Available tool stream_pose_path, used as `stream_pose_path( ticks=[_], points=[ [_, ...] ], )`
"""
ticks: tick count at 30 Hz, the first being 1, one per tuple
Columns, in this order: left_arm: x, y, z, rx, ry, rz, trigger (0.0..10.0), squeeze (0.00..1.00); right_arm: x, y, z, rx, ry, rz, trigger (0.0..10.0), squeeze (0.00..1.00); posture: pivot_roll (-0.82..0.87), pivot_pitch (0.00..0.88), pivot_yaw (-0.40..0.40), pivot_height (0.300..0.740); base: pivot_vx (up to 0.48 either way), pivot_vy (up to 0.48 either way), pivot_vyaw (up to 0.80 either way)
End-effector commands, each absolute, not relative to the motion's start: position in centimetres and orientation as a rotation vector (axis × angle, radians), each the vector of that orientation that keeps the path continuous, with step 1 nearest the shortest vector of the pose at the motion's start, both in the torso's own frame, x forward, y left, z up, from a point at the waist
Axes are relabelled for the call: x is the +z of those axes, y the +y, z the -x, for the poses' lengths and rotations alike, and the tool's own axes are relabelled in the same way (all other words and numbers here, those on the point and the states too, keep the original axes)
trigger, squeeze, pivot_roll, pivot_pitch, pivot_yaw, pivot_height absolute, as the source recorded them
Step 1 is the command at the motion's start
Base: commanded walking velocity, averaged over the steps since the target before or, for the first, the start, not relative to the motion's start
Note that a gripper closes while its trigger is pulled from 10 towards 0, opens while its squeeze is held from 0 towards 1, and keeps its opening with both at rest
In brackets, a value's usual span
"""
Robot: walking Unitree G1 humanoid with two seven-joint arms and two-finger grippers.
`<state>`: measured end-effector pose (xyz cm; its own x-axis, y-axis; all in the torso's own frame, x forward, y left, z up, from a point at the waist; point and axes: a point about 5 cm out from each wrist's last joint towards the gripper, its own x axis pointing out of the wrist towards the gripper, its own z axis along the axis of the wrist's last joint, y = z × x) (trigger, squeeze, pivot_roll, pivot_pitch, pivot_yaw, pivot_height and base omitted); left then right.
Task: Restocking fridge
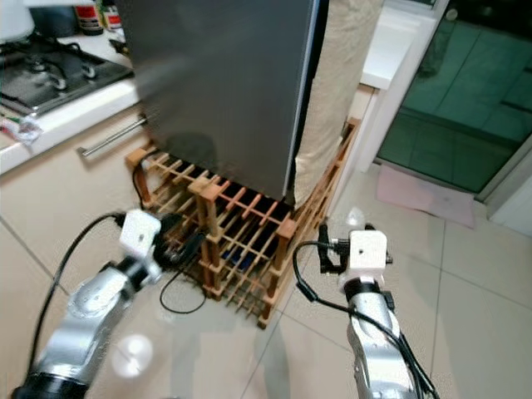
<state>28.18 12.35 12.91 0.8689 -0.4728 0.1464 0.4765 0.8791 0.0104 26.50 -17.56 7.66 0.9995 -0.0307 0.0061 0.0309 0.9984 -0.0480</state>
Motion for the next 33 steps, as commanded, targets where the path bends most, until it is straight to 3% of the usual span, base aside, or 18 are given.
stream_pose_path(
  ticks=[1, 4, 17, 24, 33],
  points=[
    [13.5, 12.6, -28.3, -0.461, -0.171, 0.036, 10.0, 0.0, 7.9, -18.9, -26.5, -0.097, -0.007, 0.051, 10.0, 0.0, -0.04, 0.0, -0.04, 0.74, 0.424, 0.0, 0.0],
    [13.8, 13.0, -28.2, -0.396, -0.189, 0.037, 10.0, 0.0, 8.2, -19.3, -26.9, -0.134, -0.016, 0.065, 10.0, 0.0, -0.04, 0.0, -0.04, 0.74, 0.453, 0.0, 0.0],
    [12.6, 13.1, -28.1, -0.394, -0.116, -0.045, 10.0, 0.0, 8.3, -19.0, -26.5, -0.168, -0.031, 0.079, 10.0, 0.0, -0.03, 0.0, -0.041, 0.74, 0.428, 0.081, 0.0],
    [13.2, 12.0, -28.0, -0.467, -0.159, -0.048, 10.0, 0.0, 8.9, -18.7, -27.1, -0.158, -0.05, 0.084, 10.0, 0.0, -0.04, 0.0, -0.039, 0.74, 0.432, -0.093, 0.0],
    [12.7, 12.3, -28.1, -0.462, -0.138, -0.083, 10.0, 0.0, 9.0, -18.7, -27.5, -0.146, -0.053, 0.09, 10.0, 0.0, -0.04, 0.0, -0.047, 0.74, 0.0, 0.0, 0.0]
  ],
)
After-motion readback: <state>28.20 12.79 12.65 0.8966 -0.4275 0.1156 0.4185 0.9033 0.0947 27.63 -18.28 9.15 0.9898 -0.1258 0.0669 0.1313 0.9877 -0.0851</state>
